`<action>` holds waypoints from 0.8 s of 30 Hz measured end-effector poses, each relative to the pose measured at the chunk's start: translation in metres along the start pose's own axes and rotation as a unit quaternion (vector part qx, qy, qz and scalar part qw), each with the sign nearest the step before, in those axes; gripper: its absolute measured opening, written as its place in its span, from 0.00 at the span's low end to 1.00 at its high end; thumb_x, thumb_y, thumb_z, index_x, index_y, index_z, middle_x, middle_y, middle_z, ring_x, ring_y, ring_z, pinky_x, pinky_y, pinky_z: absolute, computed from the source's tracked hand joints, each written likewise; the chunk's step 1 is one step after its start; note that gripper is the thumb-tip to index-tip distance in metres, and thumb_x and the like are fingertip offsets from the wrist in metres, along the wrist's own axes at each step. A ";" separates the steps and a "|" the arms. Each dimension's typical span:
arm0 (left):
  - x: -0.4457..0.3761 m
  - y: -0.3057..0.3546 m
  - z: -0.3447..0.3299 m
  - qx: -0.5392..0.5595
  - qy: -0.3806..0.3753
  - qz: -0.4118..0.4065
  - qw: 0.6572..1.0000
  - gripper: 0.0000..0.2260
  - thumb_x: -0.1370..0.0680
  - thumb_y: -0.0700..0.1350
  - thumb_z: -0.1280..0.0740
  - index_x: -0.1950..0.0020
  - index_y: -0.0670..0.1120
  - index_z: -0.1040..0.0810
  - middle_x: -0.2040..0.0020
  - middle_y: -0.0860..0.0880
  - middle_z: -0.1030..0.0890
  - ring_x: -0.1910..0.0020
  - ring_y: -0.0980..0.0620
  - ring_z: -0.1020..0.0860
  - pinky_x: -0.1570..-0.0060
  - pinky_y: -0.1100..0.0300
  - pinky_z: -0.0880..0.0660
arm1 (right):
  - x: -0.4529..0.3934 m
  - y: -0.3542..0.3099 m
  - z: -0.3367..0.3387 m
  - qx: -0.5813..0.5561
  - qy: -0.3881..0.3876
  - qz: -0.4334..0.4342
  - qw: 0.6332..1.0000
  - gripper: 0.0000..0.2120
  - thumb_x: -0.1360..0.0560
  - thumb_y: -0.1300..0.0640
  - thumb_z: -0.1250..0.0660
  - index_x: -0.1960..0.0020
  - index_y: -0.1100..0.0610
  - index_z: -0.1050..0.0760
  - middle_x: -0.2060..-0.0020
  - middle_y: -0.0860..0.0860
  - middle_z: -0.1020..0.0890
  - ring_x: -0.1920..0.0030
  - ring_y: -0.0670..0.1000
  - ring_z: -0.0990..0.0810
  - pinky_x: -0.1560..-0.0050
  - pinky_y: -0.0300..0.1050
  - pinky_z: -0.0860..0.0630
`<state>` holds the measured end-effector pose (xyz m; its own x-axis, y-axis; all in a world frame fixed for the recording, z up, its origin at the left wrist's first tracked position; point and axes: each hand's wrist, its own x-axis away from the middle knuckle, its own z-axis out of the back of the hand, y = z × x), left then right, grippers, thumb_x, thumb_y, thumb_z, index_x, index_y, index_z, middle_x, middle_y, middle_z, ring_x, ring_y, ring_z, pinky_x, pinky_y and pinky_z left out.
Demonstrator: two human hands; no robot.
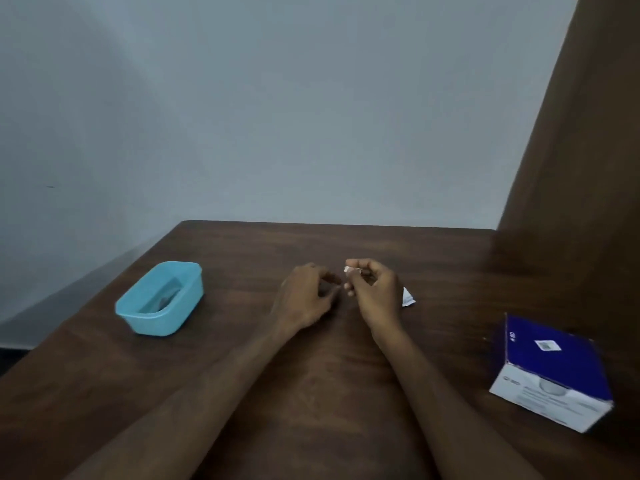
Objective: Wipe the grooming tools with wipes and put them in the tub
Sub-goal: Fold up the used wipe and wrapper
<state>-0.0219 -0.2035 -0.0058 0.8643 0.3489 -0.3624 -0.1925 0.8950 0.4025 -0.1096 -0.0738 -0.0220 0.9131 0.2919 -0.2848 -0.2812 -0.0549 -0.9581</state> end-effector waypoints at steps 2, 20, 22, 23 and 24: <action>-0.006 0.014 -0.012 -0.029 -0.013 -0.005 0.999 0.11 0.20 0.58 0.31 0.42 0.56 0.15 0.45 0.52 0.17 0.43 0.49 0.19 0.48 0.51 0.19 | -0.004 0.000 0.004 0.008 0.048 0.001 0.999 0.06 0.23 0.59 0.27 0.54 0.49 0.15 0.69 0.46 0.14 0.68 0.46 0.15 0.55 0.53 0.16; -0.033 0.042 -0.059 0.022 0.016 0.044 0.999 0.26 0.33 0.73 0.44 0.50 0.60 0.17 0.53 0.57 0.16 0.47 0.49 0.17 0.48 0.50 0.23 | -0.025 0.002 0.020 0.007 0.214 0.005 0.977 0.06 0.21 0.58 0.28 0.52 0.52 0.12 0.66 0.46 0.13 0.66 0.42 0.14 0.63 0.39 0.20; -0.033 0.040 -0.058 0.024 0.016 0.040 0.999 0.21 0.29 0.71 0.38 0.52 0.57 0.18 0.55 0.57 0.16 0.49 0.50 0.17 0.49 0.51 0.22 | -0.023 -0.001 0.020 0.014 0.201 0.004 0.980 0.06 0.22 0.59 0.27 0.50 0.51 0.12 0.66 0.42 0.13 0.66 0.43 0.14 0.64 0.35 0.21; -0.032 0.039 -0.058 0.026 0.020 0.038 0.999 0.18 0.27 0.68 0.35 0.53 0.56 0.18 0.56 0.57 0.16 0.51 0.51 0.17 0.51 0.53 0.22 | -0.023 0.000 0.020 0.020 0.193 0.004 0.981 0.06 0.22 0.59 0.27 0.50 0.51 0.12 0.66 0.40 0.13 0.66 0.43 0.14 0.62 0.36 0.20; -0.031 0.037 -0.057 0.029 0.026 0.040 0.998 0.15 0.25 0.66 0.32 0.54 0.55 0.18 0.57 0.57 0.16 0.53 0.52 0.17 0.54 0.54 0.23 | -0.022 0.001 0.020 0.031 0.187 0.005 0.982 0.06 0.23 0.59 0.26 0.49 0.50 0.12 0.66 0.40 0.13 0.65 0.43 0.14 0.59 0.39 0.19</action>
<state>-0.0823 -0.1657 -0.0274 0.8212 0.4347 -0.3696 -0.2316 0.8459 0.4804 -0.1358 -0.0615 -0.0155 0.9517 -0.0794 -0.2966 -0.2971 0.0055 -0.9548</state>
